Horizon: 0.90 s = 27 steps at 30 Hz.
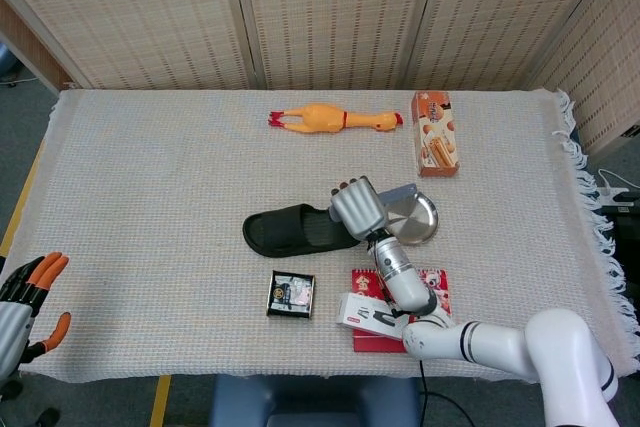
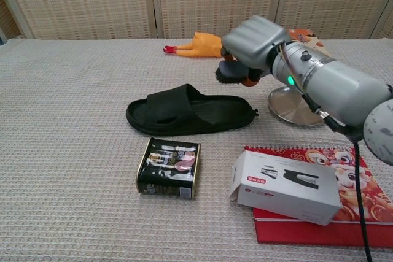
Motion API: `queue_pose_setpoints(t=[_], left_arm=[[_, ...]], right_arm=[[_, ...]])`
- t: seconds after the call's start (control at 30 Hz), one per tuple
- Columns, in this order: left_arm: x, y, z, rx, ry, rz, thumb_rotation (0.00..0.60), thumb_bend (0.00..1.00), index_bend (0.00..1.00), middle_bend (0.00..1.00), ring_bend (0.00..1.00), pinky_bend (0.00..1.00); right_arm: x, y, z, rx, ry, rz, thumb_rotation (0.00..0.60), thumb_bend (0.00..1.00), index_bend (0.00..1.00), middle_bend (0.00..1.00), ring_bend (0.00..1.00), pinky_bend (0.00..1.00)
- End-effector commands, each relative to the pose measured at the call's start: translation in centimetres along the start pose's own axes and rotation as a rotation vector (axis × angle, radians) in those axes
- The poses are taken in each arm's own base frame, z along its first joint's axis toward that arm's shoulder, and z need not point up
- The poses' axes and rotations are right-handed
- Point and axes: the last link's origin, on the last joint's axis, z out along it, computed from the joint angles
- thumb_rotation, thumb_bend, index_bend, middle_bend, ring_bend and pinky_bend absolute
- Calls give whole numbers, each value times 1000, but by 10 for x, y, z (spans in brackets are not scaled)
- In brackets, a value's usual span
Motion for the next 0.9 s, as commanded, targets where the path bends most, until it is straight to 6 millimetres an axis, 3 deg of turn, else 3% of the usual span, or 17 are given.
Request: queue_pose_setpoints(t=[0.03, 0.17, 0.37, 0.7, 0.9], left_arm=[[-1, 2, 0, -5, 0, 1, 600, 483, 0, 0, 0, 97], [-3, 6, 1, -17, -1, 6, 600, 483, 0, 0, 0, 97], [-6, 8, 3, -23, -11, 16, 600, 485, 0, 0, 0, 97], [-10, 7, 6, -11, -32, 25, 600, 514, 0, 0, 0, 97], [-11, 7, 7, -8, -34, 28, 600, 554, 0, 0, 0, 97]], right_arm=[[-22, 31, -17, -61, -64, -19, 600, 286, 936, 632, 567, 664], [-52, 50, -30, -108, -140, -16, 600, 286, 936, 632, 567, 664], [-77, 58, -36, -113, -189, -60, 600, 286, 933, 632, 567, 664], [-100, 61, -37, -140, -249, -71, 600, 285, 895, 632, 567, 660], [-100, 56, -30, -138, -233, -69, 600, 283, 793, 630, 558, 647]])
